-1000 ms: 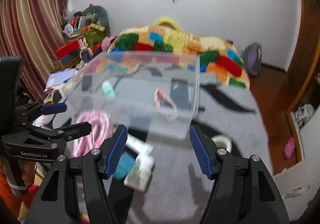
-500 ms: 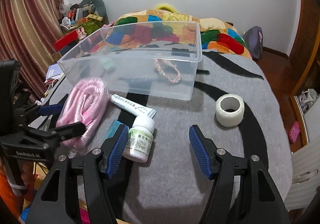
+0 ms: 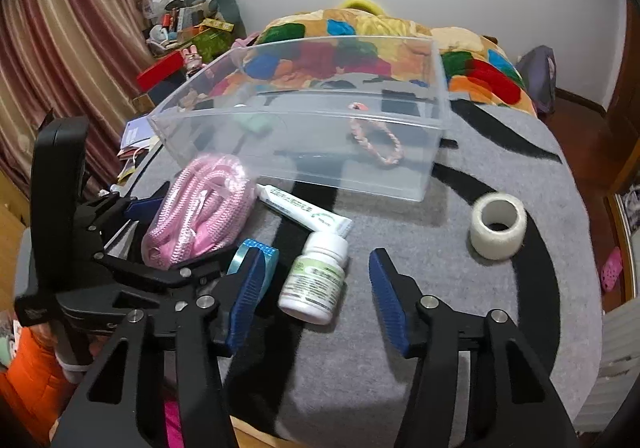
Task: Organize objects
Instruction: 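Grasp bagged pink jump rope with left tool while right tool grasps white pill bottle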
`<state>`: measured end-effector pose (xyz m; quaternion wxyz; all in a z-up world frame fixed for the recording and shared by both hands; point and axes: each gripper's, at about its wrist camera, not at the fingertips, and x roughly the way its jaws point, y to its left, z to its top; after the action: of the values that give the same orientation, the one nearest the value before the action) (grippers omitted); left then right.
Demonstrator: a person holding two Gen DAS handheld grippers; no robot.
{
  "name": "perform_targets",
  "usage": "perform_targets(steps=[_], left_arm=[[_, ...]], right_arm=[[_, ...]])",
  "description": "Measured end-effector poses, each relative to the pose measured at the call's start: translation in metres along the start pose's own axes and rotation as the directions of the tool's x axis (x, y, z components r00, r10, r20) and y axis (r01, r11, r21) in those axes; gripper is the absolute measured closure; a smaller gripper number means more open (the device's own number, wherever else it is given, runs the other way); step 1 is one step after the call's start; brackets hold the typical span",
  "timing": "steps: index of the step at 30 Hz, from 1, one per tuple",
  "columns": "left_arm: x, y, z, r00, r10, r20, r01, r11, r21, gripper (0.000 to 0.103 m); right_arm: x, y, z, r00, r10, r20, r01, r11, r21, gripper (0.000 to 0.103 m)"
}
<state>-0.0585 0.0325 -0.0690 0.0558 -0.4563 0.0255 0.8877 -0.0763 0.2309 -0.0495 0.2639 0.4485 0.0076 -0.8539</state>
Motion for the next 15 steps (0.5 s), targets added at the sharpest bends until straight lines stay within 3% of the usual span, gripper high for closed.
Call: perform_targets(steps=[3,7,13,15], left_arm=[[-0.005,0.0,-0.002,1.0,-0.025,0.019,0.025,1.0,0.001,0.035],[-0.008,-0.001,-0.004,0.999,-0.026,0.033,0.026,1.0,0.004,0.043],[-0.018,0.006,-0.012,0.999,-0.035,0.027,0.035,0.999,-0.017,0.047],[-0.023,0.008,-0.017,0.999,-0.032,0.026,0.032,0.999,-0.023,0.048]], right_arm=[[0.0,-0.016,-0.007,1.0,0.004,-0.001,-0.004,0.998,0.064,0.054],[-0.005,-0.026,-0.011,1.0,0.01,0.016,-0.012,0.993,0.117,0.054],[0.004,-0.009,-0.011,1.0,0.013,-0.009,-0.013,0.998,0.057,0.054],[0.014,-0.007,-0.007,0.999,0.021,-0.03,-0.02,0.998,0.057,0.068]])
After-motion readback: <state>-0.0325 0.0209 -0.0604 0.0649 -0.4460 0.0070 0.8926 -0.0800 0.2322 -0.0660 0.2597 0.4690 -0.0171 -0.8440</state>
